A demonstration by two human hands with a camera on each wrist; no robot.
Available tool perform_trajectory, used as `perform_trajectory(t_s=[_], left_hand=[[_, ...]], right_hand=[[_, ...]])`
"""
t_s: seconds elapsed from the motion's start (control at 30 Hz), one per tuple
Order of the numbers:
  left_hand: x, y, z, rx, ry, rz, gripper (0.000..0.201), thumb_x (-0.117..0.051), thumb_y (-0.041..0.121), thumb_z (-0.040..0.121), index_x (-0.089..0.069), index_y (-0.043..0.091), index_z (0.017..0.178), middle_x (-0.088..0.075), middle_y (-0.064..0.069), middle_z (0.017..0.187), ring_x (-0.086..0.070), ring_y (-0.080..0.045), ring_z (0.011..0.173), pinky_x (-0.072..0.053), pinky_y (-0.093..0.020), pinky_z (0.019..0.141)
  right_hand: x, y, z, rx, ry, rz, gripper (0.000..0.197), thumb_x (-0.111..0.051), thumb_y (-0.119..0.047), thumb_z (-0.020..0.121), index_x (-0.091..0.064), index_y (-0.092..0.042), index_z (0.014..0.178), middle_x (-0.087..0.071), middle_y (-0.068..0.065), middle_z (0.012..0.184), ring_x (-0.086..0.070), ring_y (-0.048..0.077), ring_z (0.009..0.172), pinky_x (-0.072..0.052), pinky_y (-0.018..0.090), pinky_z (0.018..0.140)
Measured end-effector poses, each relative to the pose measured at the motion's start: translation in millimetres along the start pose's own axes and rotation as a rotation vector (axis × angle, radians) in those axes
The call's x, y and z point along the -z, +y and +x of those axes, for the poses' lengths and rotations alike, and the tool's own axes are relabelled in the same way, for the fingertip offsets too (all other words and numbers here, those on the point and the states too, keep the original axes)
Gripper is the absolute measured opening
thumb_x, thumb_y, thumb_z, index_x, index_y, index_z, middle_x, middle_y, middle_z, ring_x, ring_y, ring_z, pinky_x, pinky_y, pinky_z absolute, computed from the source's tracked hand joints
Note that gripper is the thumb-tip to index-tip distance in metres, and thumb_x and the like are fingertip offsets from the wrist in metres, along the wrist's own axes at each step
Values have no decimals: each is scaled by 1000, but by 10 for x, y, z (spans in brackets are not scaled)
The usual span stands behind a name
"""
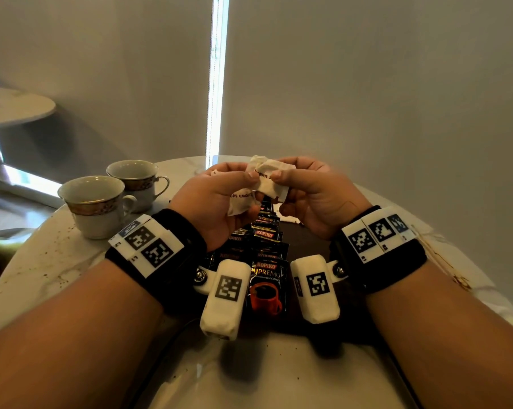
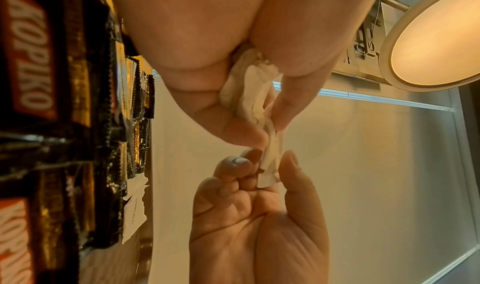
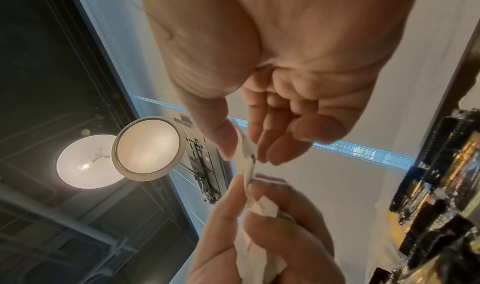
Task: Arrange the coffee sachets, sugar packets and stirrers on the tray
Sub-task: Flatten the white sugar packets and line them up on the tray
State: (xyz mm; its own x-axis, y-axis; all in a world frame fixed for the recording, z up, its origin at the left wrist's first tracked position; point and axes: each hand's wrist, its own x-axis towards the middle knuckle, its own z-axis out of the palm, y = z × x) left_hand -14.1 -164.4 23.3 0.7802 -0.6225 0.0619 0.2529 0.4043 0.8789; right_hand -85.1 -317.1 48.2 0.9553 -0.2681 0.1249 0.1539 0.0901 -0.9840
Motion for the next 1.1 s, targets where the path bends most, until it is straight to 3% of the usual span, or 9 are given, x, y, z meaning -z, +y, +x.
perform_trajectory(t_s=[0.2, 0.3, 0.4, 0.5, 0.53, 0.67, 0.83, 1.1], left_hand=[[-1, -10, 21, -8, 58, -51, 5, -62, 9, 96, -65, 10, 100, -67, -10, 88, -66, -17, 64, -50, -25, 48], [8, -3, 27, -2, 77, -105, 12, -64, 13, 95, -64, 7, 106, -64, -7, 86, -66, -17, 64, -51, -24, 49], [22, 6, 33, 2, 85, -131, 13, -62, 13, 95, -64, 7, 106, -62, -8, 89, -66, -16, 64, -50, -24, 49], [24, 7, 34, 0, 85, -143, 11, -59, 12, 96, -64, 7, 105, -61, -8, 91, -65, -16, 65, -51, -24, 49], [26, 7, 34, 0, 86, -142, 11, -58, 11, 97, -65, 7, 105, -61, -8, 91, -65, -16, 64, -51, -24, 49], [32, 11, 33, -4, 81, -129, 13, -56, 11, 97, -65, 7, 105, -61, -8, 90, -65, -16, 63, -51, -24, 50], [23, 13, 27, -5, 73, -128, 13, -54, 10, 97, -65, 8, 104, -60, -8, 92, -65, -15, 63, -51, -24, 49], [26, 14, 17, 1, 67, -131, 13, -54, 10, 97, -65, 8, 104, -60, -8, 93, -64, -15, 65, -51, -24, 49]], right_hand=[[84, 8, 61, 2, 52, -84, 12, -64, -5, 91, -62, -3, 103, -71, 9, 77, -60, 17, 57, -40, 23, 44], [247, 36, 180, -21, 209, -4, 14, -61, -9, 96, -60, -6, 109, -71, 11, 85, -59, 16, 52, -37, 21, 39], [476, 169, 330, -97, 366, 66, 20, -52, -9, 101, -57, -5, 120, -67, 15, 98, -58, 12, 52, -39, 21, 41], [621, 361, 425, -229, 456, 73, 17, -42, 1, 99, -54, -3, 109, -57, 13, 88, -54, 12, 52, -39, 22, 42], [646, 420, 438, -266, 465, 73, 18, -40, 4, 97, -54, -2, 108, -55, 12, 85, -52, 12, 53, -39, 22, 41], [712, 587, 443, -377, 440, 0, 33, -39, 4, 99, -54, 6, 129, -59, 15, 92, -50, 10, 60, -41, 18, 38], [713, 631, 425, -426, 403, -92, 36, -39, 5, 101, -57, 0, 132, -67, 12, 97, -55, 9, 67, -45, 16, 41], [677, 602, 398, -464, 369, -125, 41, -37, 10, 101, -49, -2, 138, -62, 14, 97, -61, 14, 73, -52, 19, 44]])
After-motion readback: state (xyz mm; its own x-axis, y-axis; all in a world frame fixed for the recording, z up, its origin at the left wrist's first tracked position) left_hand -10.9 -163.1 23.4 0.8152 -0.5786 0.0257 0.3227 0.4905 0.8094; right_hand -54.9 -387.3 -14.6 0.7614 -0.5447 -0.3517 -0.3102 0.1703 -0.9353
